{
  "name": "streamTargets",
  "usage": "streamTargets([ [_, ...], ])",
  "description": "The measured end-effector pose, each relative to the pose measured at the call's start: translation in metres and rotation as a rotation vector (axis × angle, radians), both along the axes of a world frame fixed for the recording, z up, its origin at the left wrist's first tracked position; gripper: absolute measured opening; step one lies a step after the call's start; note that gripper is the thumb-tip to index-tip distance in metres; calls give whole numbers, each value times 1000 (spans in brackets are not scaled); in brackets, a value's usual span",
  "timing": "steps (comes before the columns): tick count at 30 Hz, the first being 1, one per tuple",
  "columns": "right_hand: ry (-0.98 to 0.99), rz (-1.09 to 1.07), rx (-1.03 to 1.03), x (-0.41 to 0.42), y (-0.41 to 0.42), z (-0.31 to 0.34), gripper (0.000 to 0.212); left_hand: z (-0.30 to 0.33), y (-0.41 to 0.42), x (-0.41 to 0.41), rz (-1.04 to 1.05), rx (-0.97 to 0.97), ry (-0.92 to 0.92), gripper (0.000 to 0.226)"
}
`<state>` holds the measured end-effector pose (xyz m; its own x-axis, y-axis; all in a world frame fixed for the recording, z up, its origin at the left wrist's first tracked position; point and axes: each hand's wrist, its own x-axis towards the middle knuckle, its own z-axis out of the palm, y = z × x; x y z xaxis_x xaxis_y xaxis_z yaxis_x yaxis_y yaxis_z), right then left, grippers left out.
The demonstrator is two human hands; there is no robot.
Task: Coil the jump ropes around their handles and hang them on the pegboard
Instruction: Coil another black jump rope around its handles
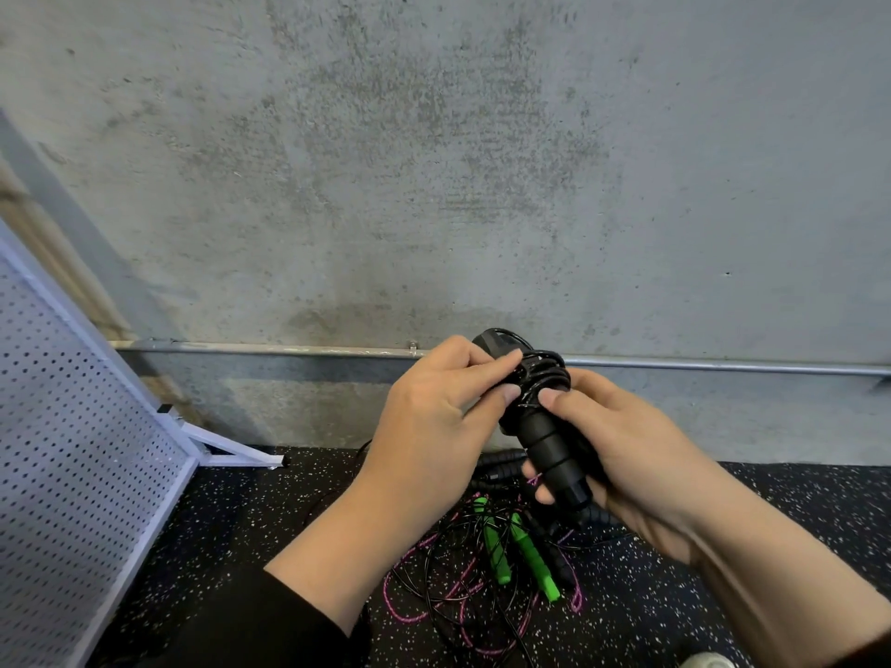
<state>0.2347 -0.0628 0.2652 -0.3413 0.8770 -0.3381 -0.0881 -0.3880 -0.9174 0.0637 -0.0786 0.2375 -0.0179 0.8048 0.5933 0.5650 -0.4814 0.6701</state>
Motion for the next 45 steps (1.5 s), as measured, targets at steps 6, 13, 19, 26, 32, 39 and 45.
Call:
streamTargets([
  [6,-12,30,37,2,0,0,18,-2,3,3,-9,116,176,30],
  [13,-17,120,47,17,-2,5,33,-1,3,-4,-117,66,229,33],
  [19,-62,112,73,16,-1,0,24,-1,2,-4,-97,62,264,33],
  [26,-92,-70,142,14,1,-6,33,-4,-1,-1,-77,51,210,32],
  [32,-193,-158,357,10,1,-10,17,-3,1,4,47,10,136,31],
  [39,-180,-231,391,4,0,-21,9,-4,-3,8,107,65,227,27],
  [45,-188,-252,449,-1,2,-24,17,-5,-4,7,120,49,232,27],
])
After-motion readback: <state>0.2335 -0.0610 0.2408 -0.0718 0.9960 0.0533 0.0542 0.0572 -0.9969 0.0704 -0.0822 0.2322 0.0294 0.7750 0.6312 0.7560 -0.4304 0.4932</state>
